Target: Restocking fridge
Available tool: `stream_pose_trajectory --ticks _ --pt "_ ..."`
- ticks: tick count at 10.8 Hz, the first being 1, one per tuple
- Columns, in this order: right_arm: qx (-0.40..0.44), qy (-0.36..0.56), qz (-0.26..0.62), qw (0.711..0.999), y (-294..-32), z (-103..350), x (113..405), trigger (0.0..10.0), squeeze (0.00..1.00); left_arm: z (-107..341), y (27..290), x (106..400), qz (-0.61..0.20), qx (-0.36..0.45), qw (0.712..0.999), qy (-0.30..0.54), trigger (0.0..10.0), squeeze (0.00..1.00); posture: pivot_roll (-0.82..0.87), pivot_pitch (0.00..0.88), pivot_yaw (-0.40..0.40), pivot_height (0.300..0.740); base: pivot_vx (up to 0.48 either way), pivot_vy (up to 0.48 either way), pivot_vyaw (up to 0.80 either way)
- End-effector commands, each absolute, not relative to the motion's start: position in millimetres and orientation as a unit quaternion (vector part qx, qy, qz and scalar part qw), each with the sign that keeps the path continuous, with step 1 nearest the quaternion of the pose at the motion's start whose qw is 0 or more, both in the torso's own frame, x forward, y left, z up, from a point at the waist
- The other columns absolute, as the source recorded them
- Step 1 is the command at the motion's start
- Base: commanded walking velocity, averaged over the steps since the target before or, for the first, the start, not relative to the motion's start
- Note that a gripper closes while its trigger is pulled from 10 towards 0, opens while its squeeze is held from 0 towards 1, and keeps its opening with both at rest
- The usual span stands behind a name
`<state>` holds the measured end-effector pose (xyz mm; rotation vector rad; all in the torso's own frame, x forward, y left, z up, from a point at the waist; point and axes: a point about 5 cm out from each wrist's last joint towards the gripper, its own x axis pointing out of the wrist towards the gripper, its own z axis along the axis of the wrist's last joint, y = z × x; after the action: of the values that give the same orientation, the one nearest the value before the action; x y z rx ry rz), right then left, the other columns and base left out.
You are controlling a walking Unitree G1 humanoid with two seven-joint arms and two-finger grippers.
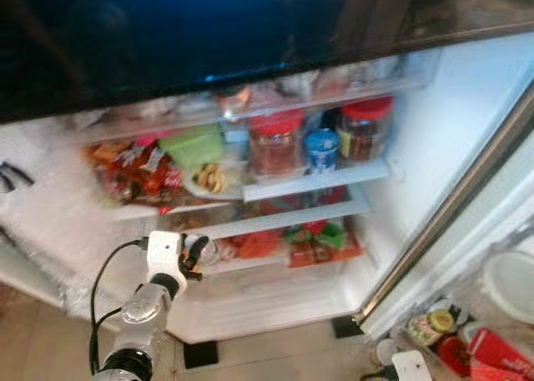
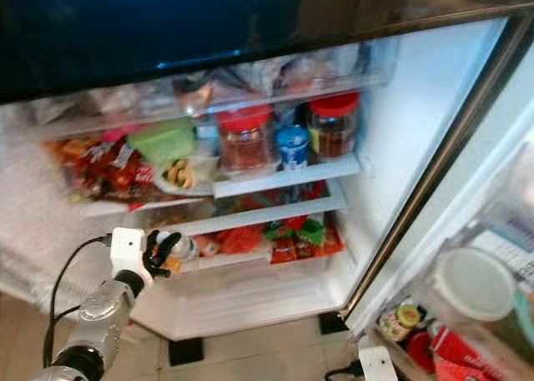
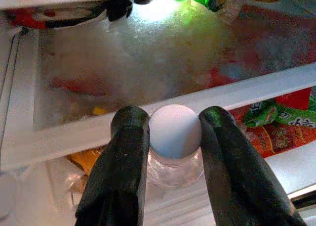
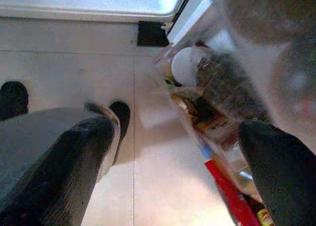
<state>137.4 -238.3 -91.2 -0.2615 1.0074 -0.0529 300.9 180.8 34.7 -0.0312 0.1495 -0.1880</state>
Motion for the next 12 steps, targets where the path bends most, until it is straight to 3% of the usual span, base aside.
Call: stream_pose_trajectory --ticks 1,7,12 --pt "-0.116 0.490 -0.027 0.863 -237.0 -94.0 130.5 10.0 0.00 36.5 184.4 300.9 -0.089 -0.011 0.994 0.068 10.0 0.00 -0.02 0.107 0.102 0.740 0.000 0.000 0.00" --pt "-0.114 0.496 -0.026 0.860 -236.5 -94.9 129.3 10.0 0.00 40.6 184.7 303.3 -0.092 -0.001 0.994 0.058 10.0 0.00 -0.02 0.105 0.106 0.740 0.000 0.000 0.00" --pt "-0.110 0.499 -0.017 0.859 -235.6 -95.3 128.6 10.0 0.00 41.1 185.1 303.1 -0.093 0.004 0.994 0.055 10.0 0.00 -0.03 0.098 0.106 0.656 0.000 0.000 0.00"
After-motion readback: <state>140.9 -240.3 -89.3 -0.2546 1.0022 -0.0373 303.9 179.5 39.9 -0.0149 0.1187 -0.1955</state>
